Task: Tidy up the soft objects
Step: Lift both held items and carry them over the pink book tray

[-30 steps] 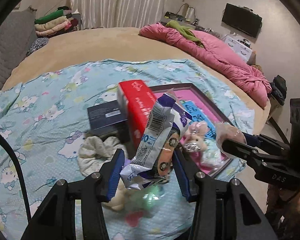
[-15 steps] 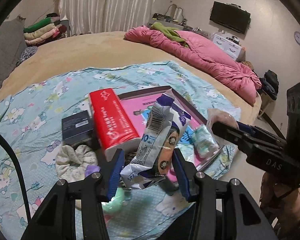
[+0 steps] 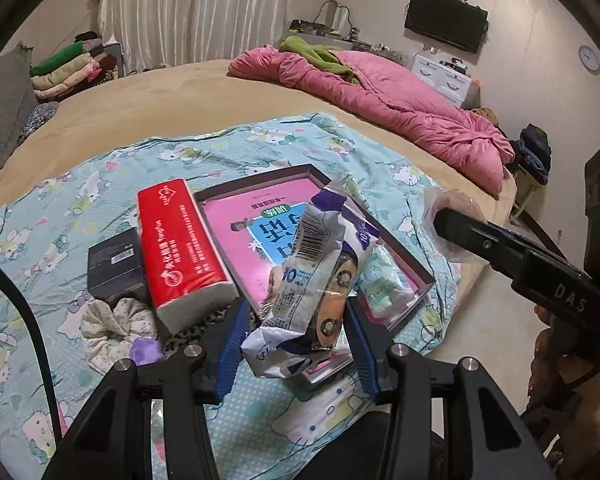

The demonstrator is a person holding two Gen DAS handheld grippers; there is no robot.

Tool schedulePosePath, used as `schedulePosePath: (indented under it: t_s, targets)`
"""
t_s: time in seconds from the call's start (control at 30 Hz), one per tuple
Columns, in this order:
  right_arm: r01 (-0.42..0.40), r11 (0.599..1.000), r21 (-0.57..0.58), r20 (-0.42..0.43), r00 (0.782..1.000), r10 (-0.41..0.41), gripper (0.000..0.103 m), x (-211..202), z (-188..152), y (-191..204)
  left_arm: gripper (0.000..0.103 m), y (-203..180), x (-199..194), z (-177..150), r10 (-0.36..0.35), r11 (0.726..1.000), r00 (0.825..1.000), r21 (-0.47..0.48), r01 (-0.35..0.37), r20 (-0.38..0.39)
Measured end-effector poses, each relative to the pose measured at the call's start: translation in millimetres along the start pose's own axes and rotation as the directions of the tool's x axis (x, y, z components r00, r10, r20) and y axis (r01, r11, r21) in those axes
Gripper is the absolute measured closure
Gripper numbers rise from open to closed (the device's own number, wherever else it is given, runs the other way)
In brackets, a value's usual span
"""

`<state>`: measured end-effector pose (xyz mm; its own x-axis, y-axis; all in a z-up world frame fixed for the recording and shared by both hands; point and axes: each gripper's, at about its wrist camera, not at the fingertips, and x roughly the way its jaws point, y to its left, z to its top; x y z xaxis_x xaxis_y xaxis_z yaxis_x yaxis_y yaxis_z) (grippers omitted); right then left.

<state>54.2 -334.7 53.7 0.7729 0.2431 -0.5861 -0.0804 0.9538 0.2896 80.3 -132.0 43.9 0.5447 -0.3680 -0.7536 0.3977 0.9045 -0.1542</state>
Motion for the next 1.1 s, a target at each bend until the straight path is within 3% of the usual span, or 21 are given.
schedulePosePath:
  t_s: [1.1]
  targets:
    - [-0.004, 0.999, 0.041, -0.083, 0.996, 0.007, 0.046, 33, -22, -28, 0.055, -28, 82, -25, -0.015, 0.999, 0.985, 0.046, 0.023, -0.172]
